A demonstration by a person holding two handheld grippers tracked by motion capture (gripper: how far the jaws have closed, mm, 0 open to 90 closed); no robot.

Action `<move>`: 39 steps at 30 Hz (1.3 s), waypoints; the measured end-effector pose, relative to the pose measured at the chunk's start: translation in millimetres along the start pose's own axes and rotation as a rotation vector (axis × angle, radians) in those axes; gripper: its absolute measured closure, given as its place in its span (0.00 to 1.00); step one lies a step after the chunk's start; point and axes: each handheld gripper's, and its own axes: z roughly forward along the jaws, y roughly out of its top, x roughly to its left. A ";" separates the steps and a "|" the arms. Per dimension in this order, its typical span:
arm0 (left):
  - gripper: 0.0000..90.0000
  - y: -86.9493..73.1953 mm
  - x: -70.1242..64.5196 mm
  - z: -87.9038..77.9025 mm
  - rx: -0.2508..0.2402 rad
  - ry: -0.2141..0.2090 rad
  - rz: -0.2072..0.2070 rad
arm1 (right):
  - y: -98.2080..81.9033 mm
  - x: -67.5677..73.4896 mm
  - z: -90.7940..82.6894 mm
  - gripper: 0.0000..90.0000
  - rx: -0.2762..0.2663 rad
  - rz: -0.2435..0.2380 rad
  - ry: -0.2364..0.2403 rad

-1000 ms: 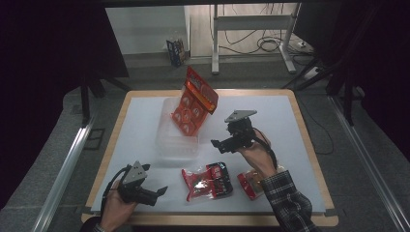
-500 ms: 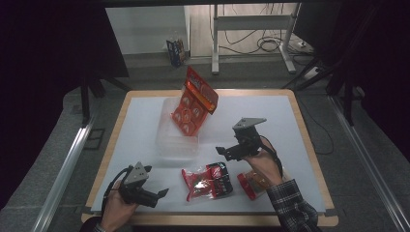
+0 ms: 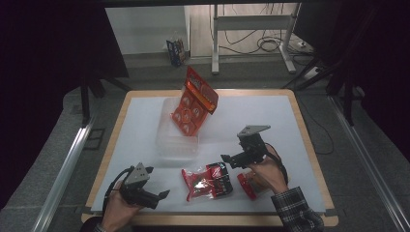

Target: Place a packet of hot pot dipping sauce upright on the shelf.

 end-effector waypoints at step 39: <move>1.00 34.2 -19.9 40.4 -0.042 -0.208 0.092 | -61.6 34.1 -18.8 0.00 0.036 -0.021 -0.005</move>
